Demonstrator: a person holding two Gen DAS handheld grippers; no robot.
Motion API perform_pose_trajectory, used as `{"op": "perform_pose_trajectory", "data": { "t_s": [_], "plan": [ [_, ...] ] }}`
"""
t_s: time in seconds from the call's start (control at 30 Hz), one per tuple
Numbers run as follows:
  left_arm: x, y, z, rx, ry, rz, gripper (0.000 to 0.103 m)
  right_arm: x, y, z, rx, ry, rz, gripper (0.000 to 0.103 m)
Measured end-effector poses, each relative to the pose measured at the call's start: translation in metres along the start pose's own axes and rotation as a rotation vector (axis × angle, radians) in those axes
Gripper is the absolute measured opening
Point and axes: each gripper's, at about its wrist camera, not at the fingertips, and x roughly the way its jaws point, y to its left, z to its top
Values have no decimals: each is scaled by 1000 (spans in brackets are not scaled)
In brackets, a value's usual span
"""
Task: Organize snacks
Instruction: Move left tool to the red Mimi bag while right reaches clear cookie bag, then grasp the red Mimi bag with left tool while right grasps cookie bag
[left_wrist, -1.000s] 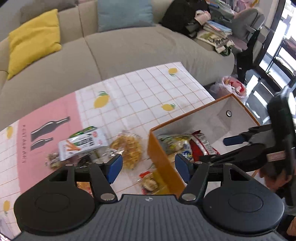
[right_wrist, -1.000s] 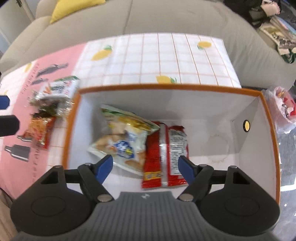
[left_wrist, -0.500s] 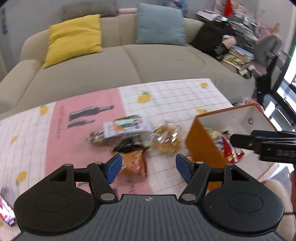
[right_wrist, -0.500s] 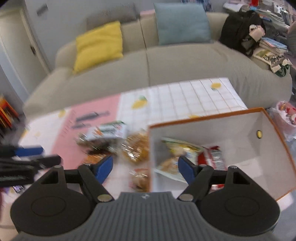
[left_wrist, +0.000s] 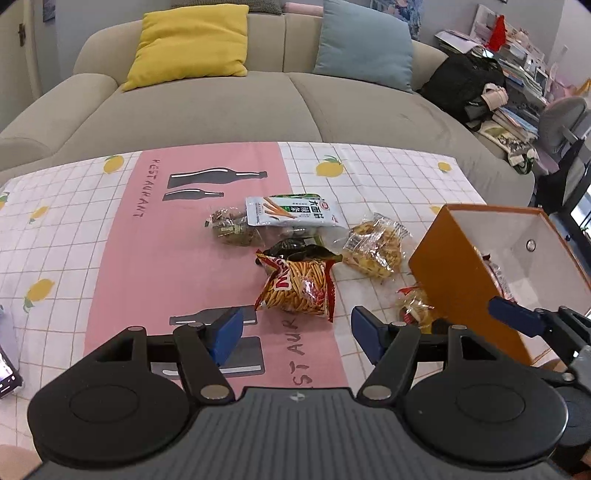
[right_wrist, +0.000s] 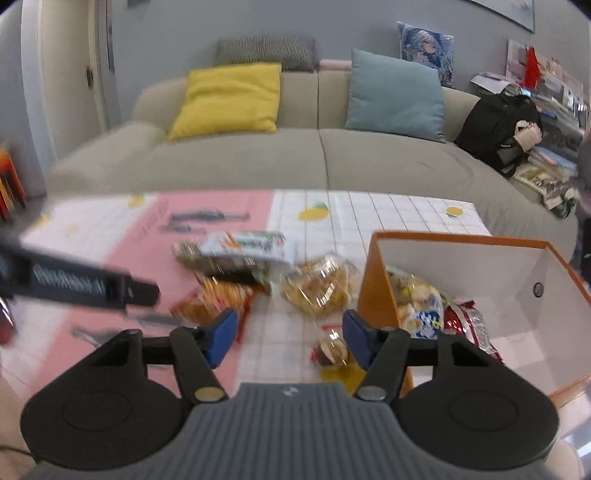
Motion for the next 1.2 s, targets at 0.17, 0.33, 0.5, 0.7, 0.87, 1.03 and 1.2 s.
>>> {"op": "perform_pose_trajectory", "data": {
  "t_s": [0.17,0.33,0.5,0.7,0.87,1.03,1.2],
  "plan": [
    [24,3,-3,5,30,7,81,26,6,-6,-67,19,-67,57],
    [48,6,0,21,20,-3,84,62,18,-9,-178,52,-153,56],
    [75,12,6,-10,28,-15,85,90,24,-19,-242,80,-207,56],
    [105,18,8,-18,51,-15,86,110,30,-27,-301,89,-266,56],
    [123,22,8,-35,80,-13,86,125,30,-36,-308,113,-294,56],
    [135,22,7,-34,91,-37,88,129,30,-44,-304,116,-292,55],
    [141,24,7,-69,95,-57,88,128,29,-45,-282,106,-272,47]
  ]
}}
